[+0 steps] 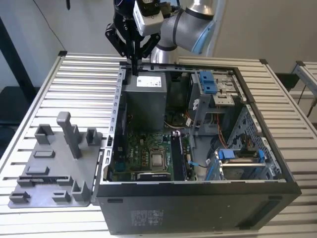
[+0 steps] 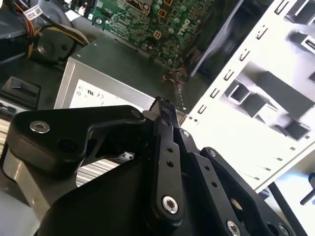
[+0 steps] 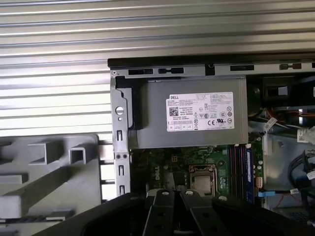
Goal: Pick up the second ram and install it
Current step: 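Reach for the second ram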
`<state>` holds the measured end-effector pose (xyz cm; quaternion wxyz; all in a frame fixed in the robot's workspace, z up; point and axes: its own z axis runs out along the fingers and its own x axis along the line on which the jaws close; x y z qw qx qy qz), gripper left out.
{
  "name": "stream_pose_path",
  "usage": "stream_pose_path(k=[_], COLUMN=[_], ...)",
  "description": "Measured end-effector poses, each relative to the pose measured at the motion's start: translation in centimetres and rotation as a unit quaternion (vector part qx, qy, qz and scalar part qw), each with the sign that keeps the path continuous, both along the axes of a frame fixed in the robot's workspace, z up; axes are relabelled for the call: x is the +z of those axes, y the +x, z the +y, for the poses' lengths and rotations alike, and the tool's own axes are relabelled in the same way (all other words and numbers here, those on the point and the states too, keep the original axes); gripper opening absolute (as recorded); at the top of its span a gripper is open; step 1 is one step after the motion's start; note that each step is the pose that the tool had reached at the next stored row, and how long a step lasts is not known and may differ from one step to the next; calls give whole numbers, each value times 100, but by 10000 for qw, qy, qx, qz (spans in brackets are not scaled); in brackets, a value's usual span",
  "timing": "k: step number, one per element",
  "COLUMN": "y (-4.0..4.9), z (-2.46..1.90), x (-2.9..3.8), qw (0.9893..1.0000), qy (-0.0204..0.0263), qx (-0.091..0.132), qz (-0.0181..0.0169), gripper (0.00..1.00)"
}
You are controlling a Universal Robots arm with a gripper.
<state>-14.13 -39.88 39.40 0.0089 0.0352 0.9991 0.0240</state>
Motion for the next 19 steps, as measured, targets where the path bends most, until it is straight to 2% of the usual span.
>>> stream_pose_path(k=[12, 19], y=[-187, -346], z=[0, 0], x=[0, -3], qw=[10000, 10000], qy=[-1, 0], qx=[1, 5], qz=[1, 1], gripper=[11, 11])
